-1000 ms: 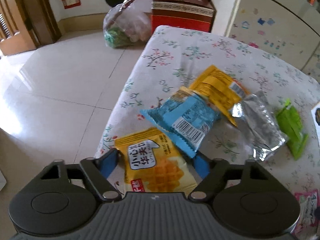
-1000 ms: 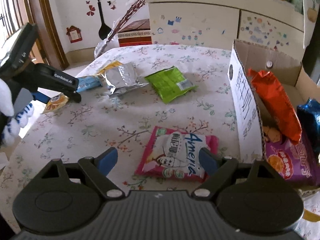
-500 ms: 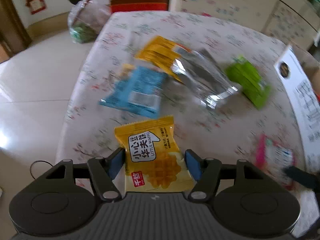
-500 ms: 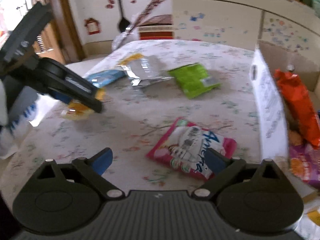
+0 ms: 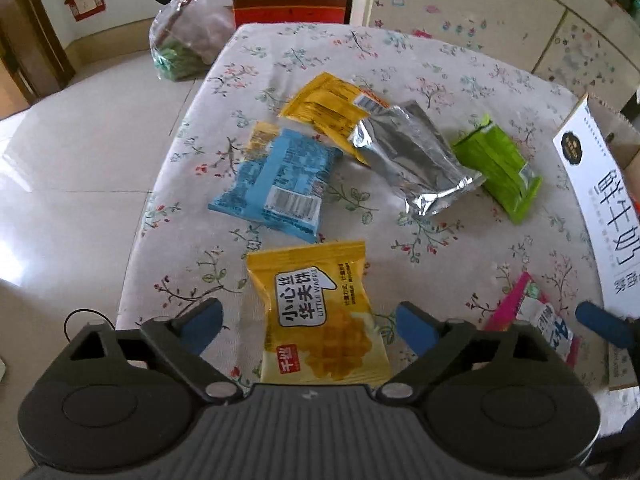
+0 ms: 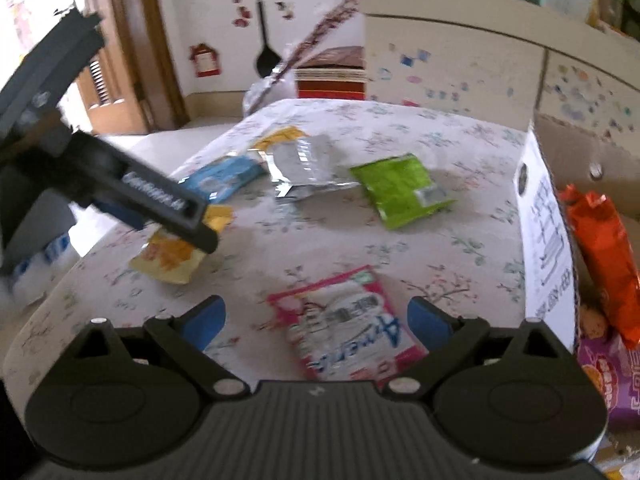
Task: Organize snacks
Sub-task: 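Grasp the yellow waffle packet with the left tool while the right tool grasps the pink Ameria packet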
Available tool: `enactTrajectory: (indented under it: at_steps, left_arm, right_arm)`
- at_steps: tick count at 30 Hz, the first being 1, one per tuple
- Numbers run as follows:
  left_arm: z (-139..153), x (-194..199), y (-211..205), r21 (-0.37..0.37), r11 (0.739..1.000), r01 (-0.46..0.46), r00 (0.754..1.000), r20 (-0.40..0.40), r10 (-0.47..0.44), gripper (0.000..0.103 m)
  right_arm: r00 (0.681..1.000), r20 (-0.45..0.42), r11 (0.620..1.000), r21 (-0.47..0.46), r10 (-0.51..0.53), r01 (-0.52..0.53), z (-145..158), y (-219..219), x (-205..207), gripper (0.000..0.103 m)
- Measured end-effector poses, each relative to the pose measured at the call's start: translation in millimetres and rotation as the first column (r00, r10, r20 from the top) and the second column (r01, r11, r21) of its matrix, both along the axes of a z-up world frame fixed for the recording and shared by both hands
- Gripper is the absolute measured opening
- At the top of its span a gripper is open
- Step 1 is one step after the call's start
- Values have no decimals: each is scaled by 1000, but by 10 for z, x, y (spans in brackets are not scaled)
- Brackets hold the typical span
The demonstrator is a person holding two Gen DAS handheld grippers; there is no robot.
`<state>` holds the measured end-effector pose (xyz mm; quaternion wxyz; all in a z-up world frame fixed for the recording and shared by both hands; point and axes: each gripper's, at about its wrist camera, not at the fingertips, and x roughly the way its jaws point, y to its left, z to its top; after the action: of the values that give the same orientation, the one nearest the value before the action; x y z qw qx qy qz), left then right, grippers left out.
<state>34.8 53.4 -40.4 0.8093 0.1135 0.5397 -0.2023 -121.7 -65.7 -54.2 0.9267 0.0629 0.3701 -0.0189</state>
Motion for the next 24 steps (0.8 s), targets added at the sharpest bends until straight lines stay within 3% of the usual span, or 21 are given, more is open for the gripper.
enactTrajectory:
  at_steps: [3, 8, 12, 24]
  left_arm:
    - [-105, -5, -47, 48, 999, 0, 1000, -28, 1, 103]
    - [-141, 15, -45, 35, 998, -56, 997, -52, 58, 103]
    - [-152, 23, -41, 32, 997, -77, 996, -45, 78, 103]
    - [-133, -89, -1, 17, 995, -102, 995, -9, 103, 103]
  right_arm:
    - [999, -33, 1000, -12, -16, 16, -85, -48, 65, 97]
    - [997, -68, 999, -10, -32, 31, -146, -67, 102, 99]
    - [996, -85, 996, -93, -16, 9, -200, 32, 129, 102]
    - [996, -90, 996, -93, -16, 8, -209, 18, 155, 103]
